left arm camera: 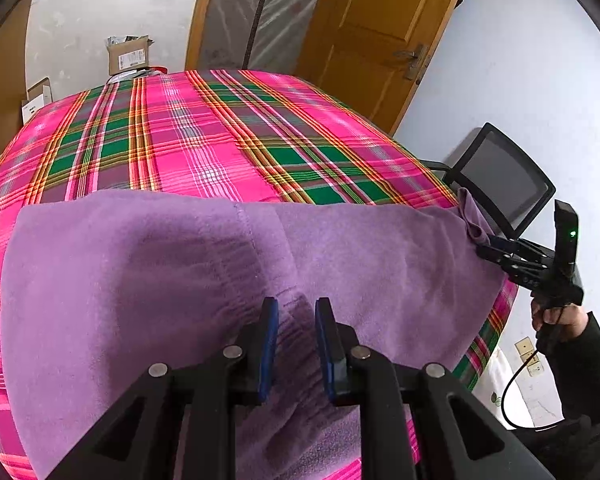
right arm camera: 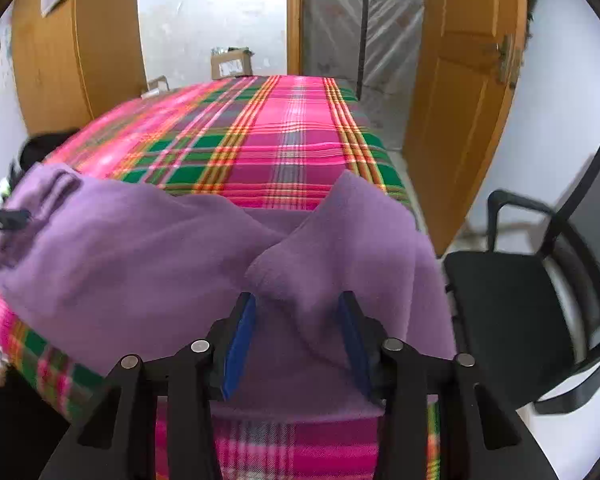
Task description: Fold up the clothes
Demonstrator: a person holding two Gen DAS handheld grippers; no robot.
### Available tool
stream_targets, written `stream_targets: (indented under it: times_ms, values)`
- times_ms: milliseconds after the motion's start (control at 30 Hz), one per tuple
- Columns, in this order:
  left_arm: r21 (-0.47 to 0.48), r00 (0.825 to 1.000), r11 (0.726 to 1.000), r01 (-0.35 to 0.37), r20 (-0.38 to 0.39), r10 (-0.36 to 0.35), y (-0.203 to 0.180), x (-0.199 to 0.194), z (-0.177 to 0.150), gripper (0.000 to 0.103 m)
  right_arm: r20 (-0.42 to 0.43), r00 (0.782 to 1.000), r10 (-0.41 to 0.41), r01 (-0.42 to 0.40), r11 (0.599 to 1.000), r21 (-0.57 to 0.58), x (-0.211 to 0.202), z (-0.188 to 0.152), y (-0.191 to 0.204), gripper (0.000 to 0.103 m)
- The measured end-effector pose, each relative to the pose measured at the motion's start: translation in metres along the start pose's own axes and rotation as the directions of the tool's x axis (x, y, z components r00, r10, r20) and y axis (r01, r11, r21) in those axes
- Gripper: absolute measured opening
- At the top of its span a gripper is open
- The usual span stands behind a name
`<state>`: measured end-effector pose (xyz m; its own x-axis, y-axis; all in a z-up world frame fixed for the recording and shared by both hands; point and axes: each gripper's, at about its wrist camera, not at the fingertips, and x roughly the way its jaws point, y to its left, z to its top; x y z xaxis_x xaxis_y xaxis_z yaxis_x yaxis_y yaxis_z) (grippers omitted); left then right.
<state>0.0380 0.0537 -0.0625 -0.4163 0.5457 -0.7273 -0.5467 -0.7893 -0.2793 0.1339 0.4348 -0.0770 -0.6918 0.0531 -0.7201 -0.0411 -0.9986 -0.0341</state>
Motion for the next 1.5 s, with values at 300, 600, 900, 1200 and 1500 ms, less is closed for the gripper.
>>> stream_targets:
  times_ms: [300,600,900,1200,1500]
  values:
    - [-0.011,0.999,1.0,0.027,0.022,-0.026,0.003,0.0,-0.004,0.02,0.073,0.997,-0.026,-0.011,0.881,0.472,-0.019,-0.017,-0.095,0.005]
    - [-0.009,1.0,1.0,0.024,0.02,-0.023,0.002,-0.001,-0.004,0.02,0.169,0.955,0.244,-0.22,0.201,0.954,-0.011,-0.126,-0.188,0.047]
    - [-0.016,0.999,0.999,0.028,0.017,-0.027,0.003,-0.001,-0.003,0.02,0.272,0.873,0.405,-0.337,0.098,0.936,0.013,-0.126,-0.188,0.054]
    - [-0.023,1.0,1.0,0.018,0.025,-0.017,0.001,-0.001,-0.005,0.02,0.362,0.833,0.419,-0.433,0.086,0.897,0.034,-0.108,-0.192,0.048]
    - [-0.023,1.0,1.0,0.016,0.027,-0.015,0.002,-0.002,-0.005,0.02,0.384,0.847,0.368,-0.447,0.099,0.889,0.024,-0.104,-0.189,0.05]
